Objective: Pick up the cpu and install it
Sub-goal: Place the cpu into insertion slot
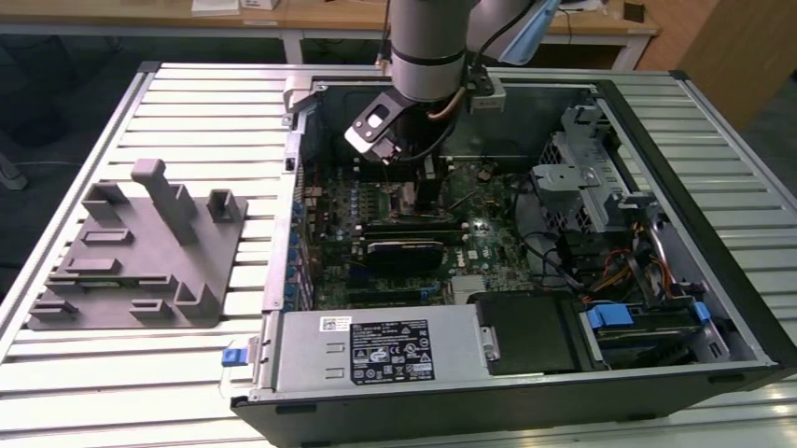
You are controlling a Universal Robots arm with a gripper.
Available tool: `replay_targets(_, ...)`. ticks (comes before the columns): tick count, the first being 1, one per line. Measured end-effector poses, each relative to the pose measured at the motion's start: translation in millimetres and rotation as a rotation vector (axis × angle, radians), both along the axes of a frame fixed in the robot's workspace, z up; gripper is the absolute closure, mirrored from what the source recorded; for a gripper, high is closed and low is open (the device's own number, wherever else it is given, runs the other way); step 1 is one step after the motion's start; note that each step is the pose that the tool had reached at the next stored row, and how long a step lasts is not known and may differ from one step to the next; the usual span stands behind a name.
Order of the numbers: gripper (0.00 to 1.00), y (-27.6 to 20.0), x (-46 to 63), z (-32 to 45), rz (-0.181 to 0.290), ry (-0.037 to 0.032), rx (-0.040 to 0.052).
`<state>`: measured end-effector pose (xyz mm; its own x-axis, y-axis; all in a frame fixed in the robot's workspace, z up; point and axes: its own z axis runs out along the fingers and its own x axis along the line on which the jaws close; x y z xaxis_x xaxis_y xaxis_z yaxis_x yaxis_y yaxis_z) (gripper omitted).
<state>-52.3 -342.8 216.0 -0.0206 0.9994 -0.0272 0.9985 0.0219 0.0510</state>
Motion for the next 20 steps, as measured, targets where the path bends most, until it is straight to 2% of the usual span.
replay_targets(4, 0.46, 0.1, 0.0, -0.5, 0.000, -0.0003, 0.0004)
replay_targets(9, 0.46, 1.1, 0.0, -5.4, 0.004, -0.0002, -0.0003)
replay_targets(20, 0.46, 7.9, 0.0, -14.7, 0.004, 0.0000, -0.0010)
